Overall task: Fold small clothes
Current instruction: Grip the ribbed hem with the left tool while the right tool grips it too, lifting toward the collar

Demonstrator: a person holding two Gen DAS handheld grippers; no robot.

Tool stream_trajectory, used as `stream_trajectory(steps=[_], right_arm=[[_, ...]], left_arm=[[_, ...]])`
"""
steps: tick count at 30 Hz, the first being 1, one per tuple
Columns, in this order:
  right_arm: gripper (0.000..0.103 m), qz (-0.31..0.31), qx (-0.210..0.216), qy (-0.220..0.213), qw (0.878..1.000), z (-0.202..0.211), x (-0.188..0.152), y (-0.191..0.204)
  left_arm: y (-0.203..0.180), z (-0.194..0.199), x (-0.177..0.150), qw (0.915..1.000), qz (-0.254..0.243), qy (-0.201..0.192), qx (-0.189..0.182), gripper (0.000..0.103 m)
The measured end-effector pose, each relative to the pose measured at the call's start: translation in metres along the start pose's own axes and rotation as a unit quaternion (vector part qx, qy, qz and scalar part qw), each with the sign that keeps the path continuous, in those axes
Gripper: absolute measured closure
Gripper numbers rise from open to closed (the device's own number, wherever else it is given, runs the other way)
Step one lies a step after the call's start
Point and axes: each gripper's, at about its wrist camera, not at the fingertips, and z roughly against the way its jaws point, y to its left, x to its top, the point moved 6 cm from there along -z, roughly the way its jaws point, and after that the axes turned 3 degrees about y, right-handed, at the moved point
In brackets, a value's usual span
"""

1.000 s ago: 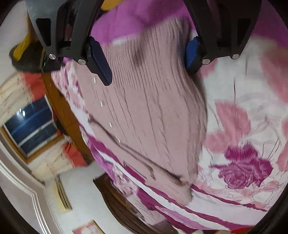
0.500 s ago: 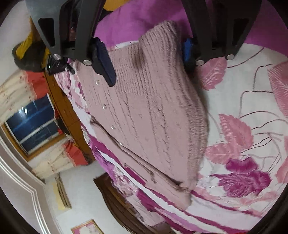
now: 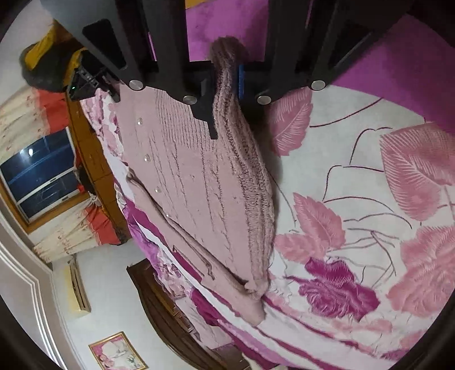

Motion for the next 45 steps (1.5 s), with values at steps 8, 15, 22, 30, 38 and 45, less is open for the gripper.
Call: stream_trajectory(steps=[8, 15, 22, 30, 38, 45], right_arm=[[0.095, 0.051, 0.028, -0.025, 0.998, 0.012, 0.015, 0.034], [0.096, 0.081, 0.051, -0.049, 0.994, 0.016, 0.05, 0.067], [0.095, 0.103, 0.049, -0.053, 0.992, 0.0, 0.087, 0.088], [0.096, 0.125, 0.059, -0.069, 0.988, -0.02, 0.146, 0.11], [0.096, 0.164, 0.049, -0.077, 0.982, -0.053, 0.21, 0.122], [0.096, 0.174, 0.038, -0.094, 0.979, -0.093, 0.268, 0.112]], left_arm=[[-0.024, 0.007, 0.013, 0.9992, -0.024, -0.023, -0.023, 0.103], [-0.048, 0.016, 0.043, 0.9973, -0.037, -0.048, -0.041, 0.103], [-0.074, 0.024, 0.079, 0.9946, -0.066, -0.066, -0.045, 0.103], [-0.099, 0.009, 0.137, 0.9917, -0.091, -0.083, -0.037, 0.103], [-0.108, -0.024, 0.204, 0.989, -0.11, -0.096, -0.022, 0.103], [-0.103, -0.059, 0.254, 0.9848, -0.131, -0.114, 0.003, 0.103]])
